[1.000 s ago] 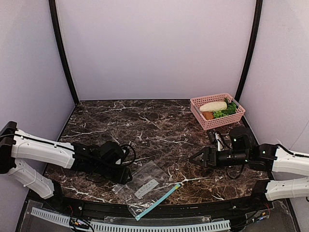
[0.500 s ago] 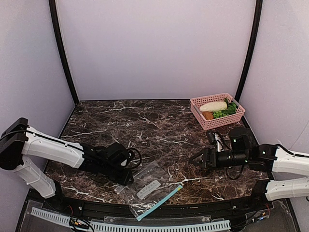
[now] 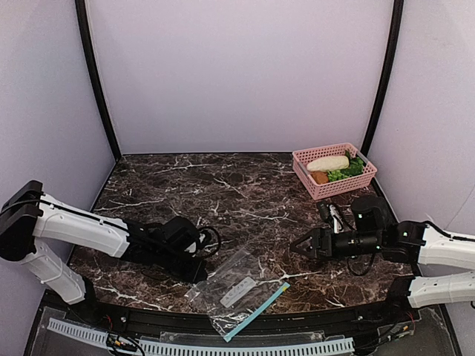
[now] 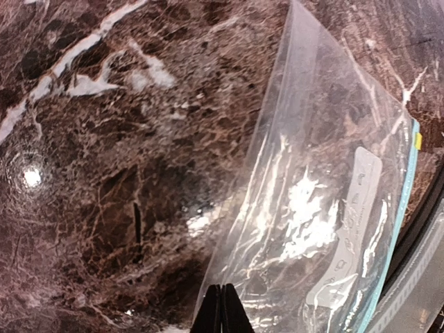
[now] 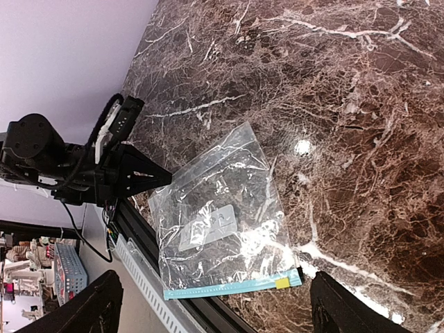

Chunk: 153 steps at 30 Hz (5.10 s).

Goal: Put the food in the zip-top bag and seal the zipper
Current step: Pick up the zipper food storage bag at the center of the board, then pass from the left arm to the right, then pass from the right arm to the left

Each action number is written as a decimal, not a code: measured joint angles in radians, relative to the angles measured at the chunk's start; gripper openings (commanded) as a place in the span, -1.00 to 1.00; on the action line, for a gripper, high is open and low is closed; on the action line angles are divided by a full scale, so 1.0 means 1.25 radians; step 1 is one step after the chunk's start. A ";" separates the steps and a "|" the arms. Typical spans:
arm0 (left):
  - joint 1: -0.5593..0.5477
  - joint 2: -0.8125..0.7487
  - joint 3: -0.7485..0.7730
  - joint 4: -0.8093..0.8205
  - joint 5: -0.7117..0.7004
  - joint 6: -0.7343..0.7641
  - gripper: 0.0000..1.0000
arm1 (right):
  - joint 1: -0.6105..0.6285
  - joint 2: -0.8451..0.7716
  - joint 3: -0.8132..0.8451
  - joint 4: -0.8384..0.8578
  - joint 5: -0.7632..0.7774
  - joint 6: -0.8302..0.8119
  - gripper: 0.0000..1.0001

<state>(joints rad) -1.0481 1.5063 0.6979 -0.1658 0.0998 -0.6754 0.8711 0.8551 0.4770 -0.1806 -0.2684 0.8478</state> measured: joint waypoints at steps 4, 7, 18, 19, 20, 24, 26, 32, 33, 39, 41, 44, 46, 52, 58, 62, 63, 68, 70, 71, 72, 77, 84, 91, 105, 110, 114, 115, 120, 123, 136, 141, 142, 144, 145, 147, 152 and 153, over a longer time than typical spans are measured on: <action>0.000 -0.054 -0.001 0.014 0.019 -0.010 -0.99 | 0.002 0.000 0.000 0.001 0.000 0.003 0.84; 0.000 -0.114 0.000 0.021 0.032 -0.017 -0.99 | 0.009 0.000 -0.001 0.004 0.000 0.008 0.85; 0.000 -0.224 0.071 0.039 0.088 -0.050 -0.99 | 0.047 -0.008 -0.021 0.079 0.020 0.056 0.85; 0.000 -0.228 0.078 0.043 0.093 -0.052 -0.99 | 0.048 -0.014 -0.028 0.092 0.021 0.060 0.85; 0.000 -0.232 0.089 0.043 0.098 -0.054 -0.99 | 0.049 -0.019 -0.034 0.103 0.021 0.063 0.85; 0.000 -0.245 0.149 0.042 0.104 -0.058 -0.99 | 0.051 -0.041 -0.052 0.153 0.021 0.074 0.85; 0.000 -0.253 0.177 0.042 0.105 -0.060 -0.99 | 0.052 -0.049 -0.053 0.171 0.021 0.078 0.85; 0.000 -0.261 0.242 0.041 0.103 -0.078 -0.99 | 0.074 -0.048 -0.053 0.215 0.021 0.071 0.87; 0.000 -0.261 0.250 0.042 0.103 -0.080 -0.99 | 0.079 -0.041 -0.053 0.221 0.021 0.071 0.87; 0.000 -0.260 0.287 0.058 0.105 -0.106 -0.99 | 0.096 0.013 -0.060 0.314 0.021 0.096 0.88; 0.000 -0.258 0.312 0.057 0.107 -0.110 -0.99 | 0.101 0.039 -0.060 0.344 0.021 0.104 0.89; 0.000 -0.246 0.360 0.059 0.117 -0.114 -0.99 | 0.113 0.078 -0.059 0.384 0.025 0.112 0.89; 0.000 -0.240 0.382 0.065 0.124 -0.117 -0.99 | 0.119 0.100 -0.056 0.416 0.027 0.118 0.89; 0.000 -0.219 0.417 0.070 0.144 -0.125 -0.99 | 0.131 0.143 -0.050 0.530 0.032 0.135 0.89; 0.000 -0.203 0.426 0.079 0.164 -0.139 -0.99 | 0.140 0.166 -0.049 0.619 0.032 0.146 0.87; 0.000 -0.188 0.444 0.084 0.175 -0.142 -0.99 | 0.145 0.182 -0.047 0.652 0.029 0.150 0.85; 0.000 -0.187 0.447 0.085 0.176 -0.143 -0.99 | 0.145 0.185 -0.047 0.660 0.027 0.153 0.85; 0.000 -0.187 0.450 0.090 0.181 -0.143 -0.99 | 0.146 0.203 -0.047 0.711 0.016 0.168 0.81; 0.000 -0.186 0.450 0.090 0.181 -0.143 -0.99 | 0.146 0.210 -0.046 0.729 0.010 0.172 0.79; 0.000 -0.186 0.450 0.090 0.181 -0.143 -0.99 | 0.147 0.213 -0.046 0.738 0.008 0.176 0.77; 0.000 -0.187 0.450 0.090 0.181 -0.143 -0.99 | 0.147 0.215 -0.046 0.748 0.005 0.180 0.75; 0.000 -0.188 0.450 0.090 0.179 -0.143 -0.99 | 0.153 0.213 -0.046 0.778 -0.001 0.192 0.60; 0.000 -0.218 0.441 0.087 0.161 -0.143 -0.99 | 0.158 0.158 -0.046 0.774 0.001 0.198 0.34; 0.000 -0.255 0.412 0.067 0.129 -0.142 -0.99 | 0.162 0.087 -0.047 0.740 0.020 0.191 0.18; 0.000 -0.270 0.388 0.005 0.083 -0.121 -0.99 | 0.169 0.023 -0.047 0.653 0.060 0.162 -0.88; 0.000 -0.279 0.376 -0.070 0.042 -0.079 0.00 | 0.172 0.013 -0.033 0.545 0.087 0.119 -1.00; 0.000 -0.280 0.371 -0.152 -0.003 -0.046 0.55 | 0.172 0.019 0.015 0.414 0.113 0.070 -1.00; 0.000 -0.280 0.371 -0.169 -0.014 -0.037 0.62 | 0.173 0.025 0.032 0.378 0.122 0.056 -1.00; 0.001 -0.310 0.370 -0.212 -0.047 -0.018 0.66 | 0.189 0.072 0.120 0.225 0.163 -0.010 -1.00; 0.000 -0.323 0.370 -0.204 -0.045 -0.022 0.63 | 0.204 0.119 0.168 0.146 0.197 -0.043 -1.00; -0.060 -0.158 0.371 -0.085 -0.048 -0.094 0.63 | 0.280 0.352 0.335 -0.012 0.307 -0.107 -1.00; -0.060 -0.153 0.366 -0.054 -0.081 -0.123 0.55 | 0.319 0.424 0.400 -0.035 0.338 -0.119 -1.00; -0.060 -0.153 0.364 -0.054 -0.089 -0.128 0.48 | 0.326 0.435 0.411 -0.041 0.342 -0.122 -1.00; -0.059 -0.153 0.354 -0.053 -0.106 -0.138 0.39 | 0.338 0.454 0.428 -0.048 0.349 -0.126 -1.00; -0.058 -0.153 0.345 -0.052 -0.114 -0.143 0.31 | 0.342 0.461 0.433 -0.049 0.352 -0.127 -1.00; -0.053 -0.155 0.328 -0.052 -0.119 -0.154 0.23 | 0.348 0.474 0.441 -0.056 0.363 -0.125 -1.00; -0.048 -0.155 0.285 -0.054 -0.136 -0.176 0.22 | 0.358 0.486 0.449 -0.064 0.371 -0.126 -1.00; -0.048 -0.155 0.277 -0.053 -0.139 -0.180 0.24 | 0.360 0.486 0.450 -0.064 0.373 -0.126 -1.00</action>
<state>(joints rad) -1.1076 1.3125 1.0439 -0.2321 -0.0734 -0.9001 1.3205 1.4628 1.0389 -0.2604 0.1978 0.6899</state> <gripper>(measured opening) 0.610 0.007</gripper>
